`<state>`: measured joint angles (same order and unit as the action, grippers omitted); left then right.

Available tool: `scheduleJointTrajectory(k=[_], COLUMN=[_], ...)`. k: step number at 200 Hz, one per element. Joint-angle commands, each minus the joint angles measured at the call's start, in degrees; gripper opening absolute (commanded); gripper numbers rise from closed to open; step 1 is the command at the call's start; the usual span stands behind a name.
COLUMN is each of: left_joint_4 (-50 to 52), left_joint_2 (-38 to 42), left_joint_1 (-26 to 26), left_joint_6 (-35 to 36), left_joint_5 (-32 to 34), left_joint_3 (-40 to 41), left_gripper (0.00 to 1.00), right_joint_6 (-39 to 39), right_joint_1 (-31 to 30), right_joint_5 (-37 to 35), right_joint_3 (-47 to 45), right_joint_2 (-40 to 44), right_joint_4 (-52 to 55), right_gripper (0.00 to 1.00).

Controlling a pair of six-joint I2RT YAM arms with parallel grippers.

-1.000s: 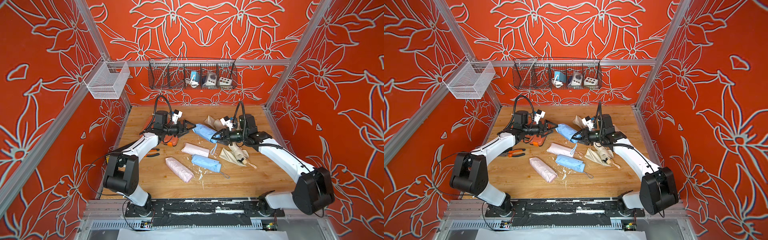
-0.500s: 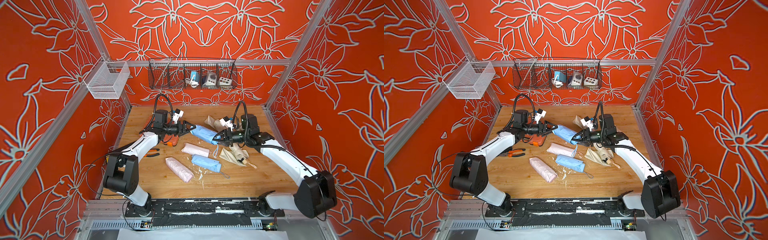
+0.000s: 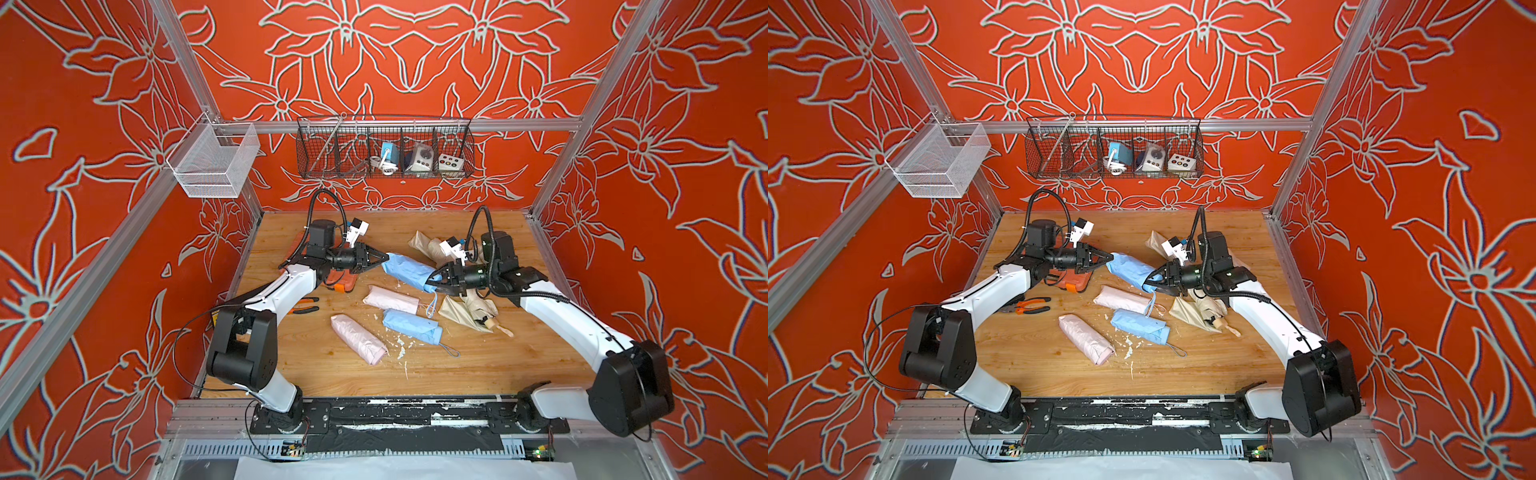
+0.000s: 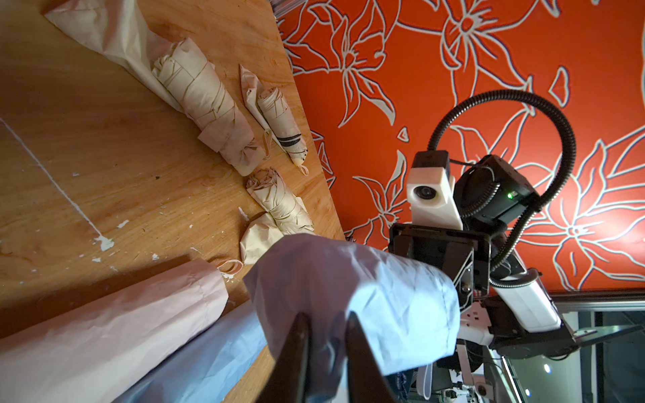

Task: Take umbrellas out of sleeves
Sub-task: Take out the umbrella from the umbrella sleeve.

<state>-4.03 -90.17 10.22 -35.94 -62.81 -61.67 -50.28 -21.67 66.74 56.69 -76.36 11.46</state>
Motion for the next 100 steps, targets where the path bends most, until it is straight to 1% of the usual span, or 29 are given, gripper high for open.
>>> scheduleJointTrajectory(k=[1, 10, 39, 69, 88, 100], left_joint_4=[-1.9, -1.7, -0.8, 7.8, 9.7, 9.9], left_joint_2=[-0.3, -0.4, -0.4, 1.1, 1.2, 0.9], left_joint_1=[0.2, 0.2, 0.3, -0.7, -2.8, -4.4], left_joint_6=[0.1, 0.1, 0.6, 6.7, 7.5, 7.6], left_joint_5=[-2.7, -2.7, -1.7, 8.3, 13.7, 15.8], left_joint_3=[0.0, 0.1, -0.1, -3.5, -4.1, -3.7], left_gripper=[0.06, 0.00, 0.00, 0.00, 0.00, 0.00], right_joint_6=[1.3, 1.3, 1.9, 5.1, 6.0, 6.2], right_joint_1=[0.6, 0.6, 0.9, 2.1, 2.9, 3.4], right_joint_5=[1.9, 1.7, 0.7, -1.1, -1.9, -2.3], right_joint_3=[0.2, 0.3, 0.4, 0.7, 0.2, -0.1], right_joint_2=[2.0, 1.9, 1.9, 2.2, 2.8, 3.3], right_joint_4=[-2.4, -2.3, -1.6, 3.8, 5.7, 6.1], right_gripper=[0.00, 0.00, 0.00, 0.00, 0.00, 0.00])
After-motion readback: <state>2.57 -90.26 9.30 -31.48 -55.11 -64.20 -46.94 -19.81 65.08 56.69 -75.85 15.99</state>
